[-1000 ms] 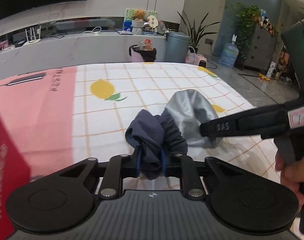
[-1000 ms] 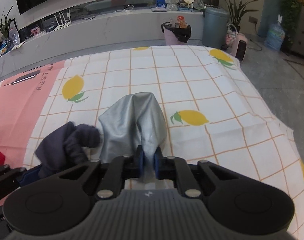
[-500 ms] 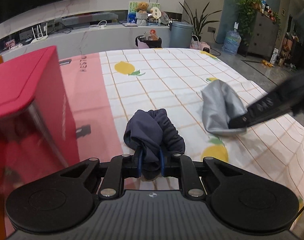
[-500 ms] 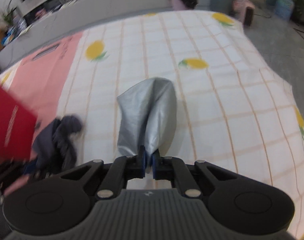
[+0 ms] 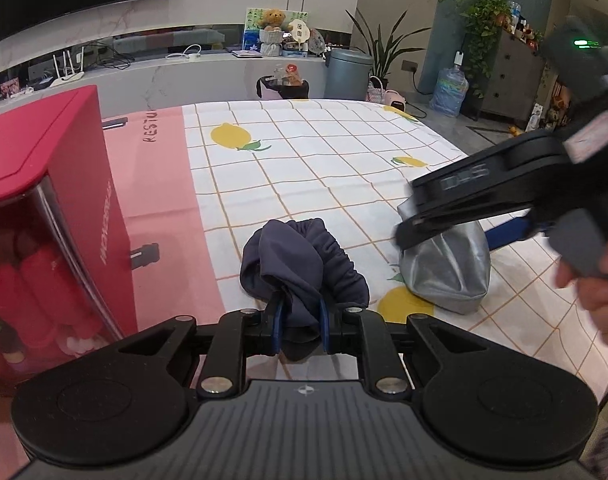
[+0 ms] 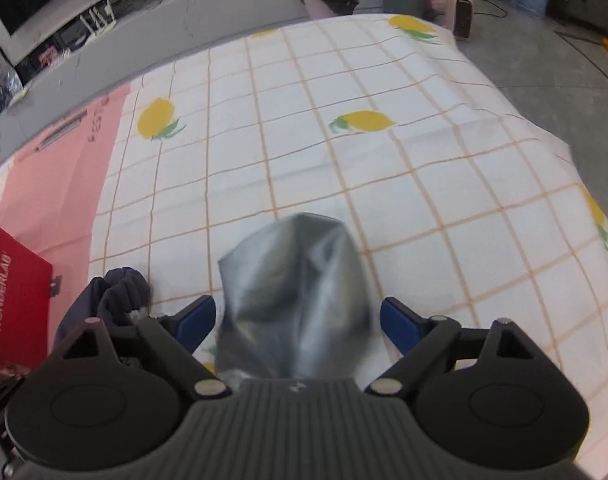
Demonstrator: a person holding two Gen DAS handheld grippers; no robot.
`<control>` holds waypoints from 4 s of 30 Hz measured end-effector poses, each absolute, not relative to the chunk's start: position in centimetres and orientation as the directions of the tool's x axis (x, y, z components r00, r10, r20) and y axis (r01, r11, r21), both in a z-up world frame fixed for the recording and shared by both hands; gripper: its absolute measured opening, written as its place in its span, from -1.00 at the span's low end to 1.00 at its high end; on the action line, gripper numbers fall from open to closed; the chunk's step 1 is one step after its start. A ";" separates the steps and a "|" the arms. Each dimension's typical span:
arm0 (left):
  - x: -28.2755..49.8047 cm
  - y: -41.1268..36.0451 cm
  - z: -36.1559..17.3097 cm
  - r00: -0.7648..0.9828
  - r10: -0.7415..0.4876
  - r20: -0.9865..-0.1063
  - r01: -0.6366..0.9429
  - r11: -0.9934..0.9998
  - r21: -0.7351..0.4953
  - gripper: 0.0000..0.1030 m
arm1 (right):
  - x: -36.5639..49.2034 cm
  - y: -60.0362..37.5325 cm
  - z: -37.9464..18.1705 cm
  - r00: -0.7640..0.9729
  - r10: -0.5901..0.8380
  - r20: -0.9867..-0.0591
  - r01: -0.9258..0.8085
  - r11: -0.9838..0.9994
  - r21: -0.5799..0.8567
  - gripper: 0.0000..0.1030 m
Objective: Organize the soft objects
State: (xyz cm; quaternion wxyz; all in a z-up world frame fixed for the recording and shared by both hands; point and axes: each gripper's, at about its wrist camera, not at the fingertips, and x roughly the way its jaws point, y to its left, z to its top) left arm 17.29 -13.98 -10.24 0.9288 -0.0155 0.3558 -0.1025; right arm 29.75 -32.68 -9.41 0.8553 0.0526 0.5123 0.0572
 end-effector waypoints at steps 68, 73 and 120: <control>13.0 3.8 8.1 0.909 0.042 -0.415 -0.079 0.994 -0.072 -0.78 | 21.2 -6.1 12.2 0.701 0.511 -0.498 -0.538 0.837 0.102 -0.86; 12.4 8.1 6.9 0.883 0.119 -0.454 -0.169 0.983 -0.070 -0.79 | 21.5 0.0 10.1 0.614 0.559 -0.556 -0.622 0.777 0.094 -0.86; 4.3 1.5 3.2 0.870 0.146 -0.470 -0.163 0.987 0.004 0.71 | 10.5 -15.3 2.2 0.767 0.371 -0.523 -0.438 0.899 -0.005 0.95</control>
